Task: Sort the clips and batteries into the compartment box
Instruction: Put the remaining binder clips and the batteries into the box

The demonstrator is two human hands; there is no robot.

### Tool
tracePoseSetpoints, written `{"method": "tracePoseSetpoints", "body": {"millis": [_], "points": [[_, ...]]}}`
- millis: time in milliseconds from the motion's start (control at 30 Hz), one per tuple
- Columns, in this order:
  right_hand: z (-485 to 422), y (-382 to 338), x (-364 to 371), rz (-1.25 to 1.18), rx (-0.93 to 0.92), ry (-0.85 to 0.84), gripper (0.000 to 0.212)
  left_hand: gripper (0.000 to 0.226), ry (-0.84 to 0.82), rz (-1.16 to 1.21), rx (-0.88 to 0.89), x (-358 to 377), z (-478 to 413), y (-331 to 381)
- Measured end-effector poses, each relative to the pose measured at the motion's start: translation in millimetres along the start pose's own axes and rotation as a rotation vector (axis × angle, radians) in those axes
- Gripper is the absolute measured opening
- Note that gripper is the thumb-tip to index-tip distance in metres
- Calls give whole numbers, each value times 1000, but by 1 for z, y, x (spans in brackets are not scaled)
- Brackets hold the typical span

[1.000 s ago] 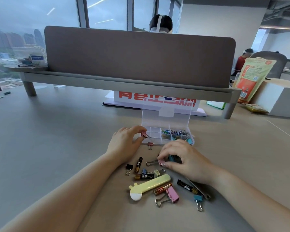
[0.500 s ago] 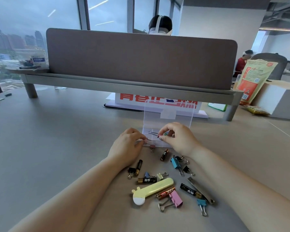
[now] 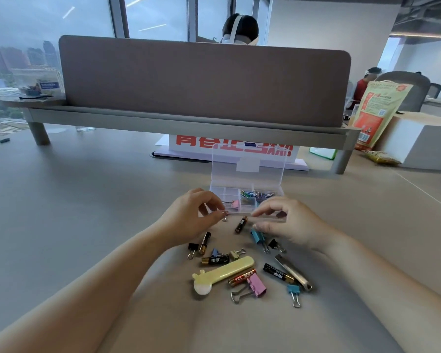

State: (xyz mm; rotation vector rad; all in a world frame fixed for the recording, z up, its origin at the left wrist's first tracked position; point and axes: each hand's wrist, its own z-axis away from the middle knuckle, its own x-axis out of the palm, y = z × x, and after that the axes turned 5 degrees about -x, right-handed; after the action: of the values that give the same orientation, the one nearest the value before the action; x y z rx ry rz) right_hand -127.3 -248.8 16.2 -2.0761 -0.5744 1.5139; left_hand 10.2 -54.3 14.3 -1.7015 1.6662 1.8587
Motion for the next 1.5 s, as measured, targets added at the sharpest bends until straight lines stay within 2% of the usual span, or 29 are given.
{"method": "tracePoseSetpoints", "body": {"millis": [133,300,400,533,833,1100,1233,1367,1500], "points": [[17,5,0,99,-24,-67,37,22,-202,-20,29,-8,18,26],[17,4,5,113,-99,-36,25,42,-344,-208,157,-1,47,55],[18,5,8,162,-106,-14,22,49,-316,-309,229,10,54,59],[18,1,11,154,-101,30,10,45,-297,-340,230,15,55,63],[13,6,15,177,-105,-27,36,37,-314,-302,249,17,54,63],[11,5,21,237,-121,-15,33,21,-284,-135,269,18,52,57],[9,3,18,131,-115,97,32,13,-271,-69,254,20,49,54],[8,9,14,56,-63,195,32,10,-169,-27,277,21,46,53],[6,13,5,6,-19,356,27,11,-18,262,143,18,39,51]]}}
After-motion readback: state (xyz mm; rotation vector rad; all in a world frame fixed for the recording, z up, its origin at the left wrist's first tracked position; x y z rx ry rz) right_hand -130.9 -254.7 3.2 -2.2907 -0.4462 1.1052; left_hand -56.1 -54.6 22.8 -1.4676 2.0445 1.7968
